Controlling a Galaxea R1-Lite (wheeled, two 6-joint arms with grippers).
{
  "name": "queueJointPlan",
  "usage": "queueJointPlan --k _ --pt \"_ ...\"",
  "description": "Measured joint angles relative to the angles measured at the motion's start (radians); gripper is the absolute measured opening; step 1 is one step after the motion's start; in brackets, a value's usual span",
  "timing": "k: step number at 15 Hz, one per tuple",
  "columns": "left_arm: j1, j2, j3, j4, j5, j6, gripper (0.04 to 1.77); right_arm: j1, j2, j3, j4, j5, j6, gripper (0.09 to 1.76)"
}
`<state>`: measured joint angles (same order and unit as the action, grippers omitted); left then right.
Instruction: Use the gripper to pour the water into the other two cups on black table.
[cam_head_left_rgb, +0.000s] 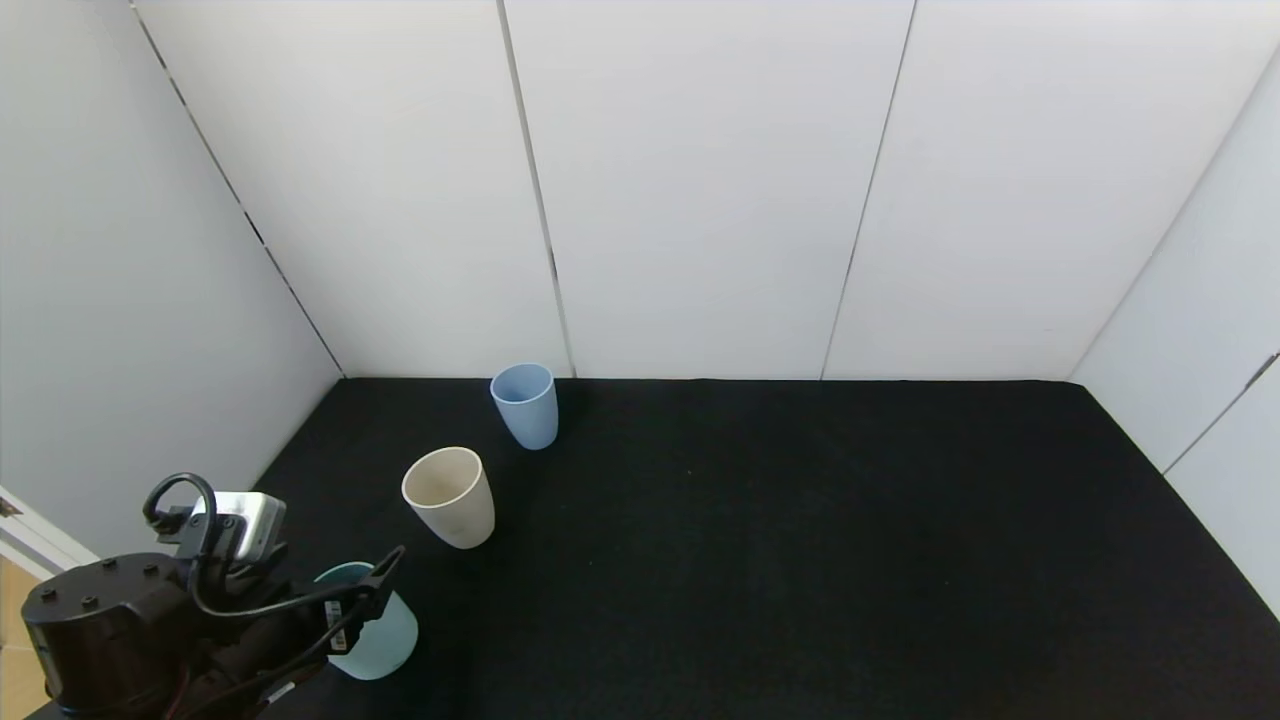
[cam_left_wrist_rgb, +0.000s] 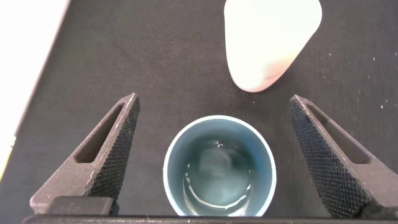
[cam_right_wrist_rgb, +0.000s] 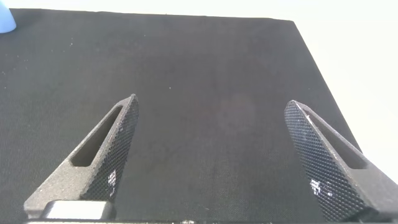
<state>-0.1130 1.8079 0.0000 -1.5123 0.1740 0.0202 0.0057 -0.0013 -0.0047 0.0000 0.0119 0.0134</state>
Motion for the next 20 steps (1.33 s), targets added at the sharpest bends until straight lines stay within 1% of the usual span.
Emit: queueJointPlan --k 5,8,11,14,17,20 --pt "0.002 -0.161 0.000 0.145 0.000 0.033 1.70 0.000 0.000 0.000 0.000 0.000 0.000 1.71" --pt "0.003 -0.298 -0.003 0.283 0.000 0.040 1.71 0.000 0.000 0.000 0.000 0.000 0.000 1.71" --pt "0.004 -0.457 -0.015 0.464 0.001 0.048 1.71 0.000 0.000 0.000 0.000 0.000 0.000 1.71" --pt "0.006 -0.638 -0.049 0.697 0.000 0.053 1.71 0.000 0.000 0.000 0.000 0.000 0.000 1.71" --pt "0.004 -0.839 -0.103 0.977 -0.004 0.060 1.71 0.000 0.000 0.000 0.000 0.000 0.000 1.71" --pt "0.003 -1.037 -0.182 1.279 -0.011 0.066 1.72 0.000 0.000 0.000 0.000 0.000 0.000 1.71"
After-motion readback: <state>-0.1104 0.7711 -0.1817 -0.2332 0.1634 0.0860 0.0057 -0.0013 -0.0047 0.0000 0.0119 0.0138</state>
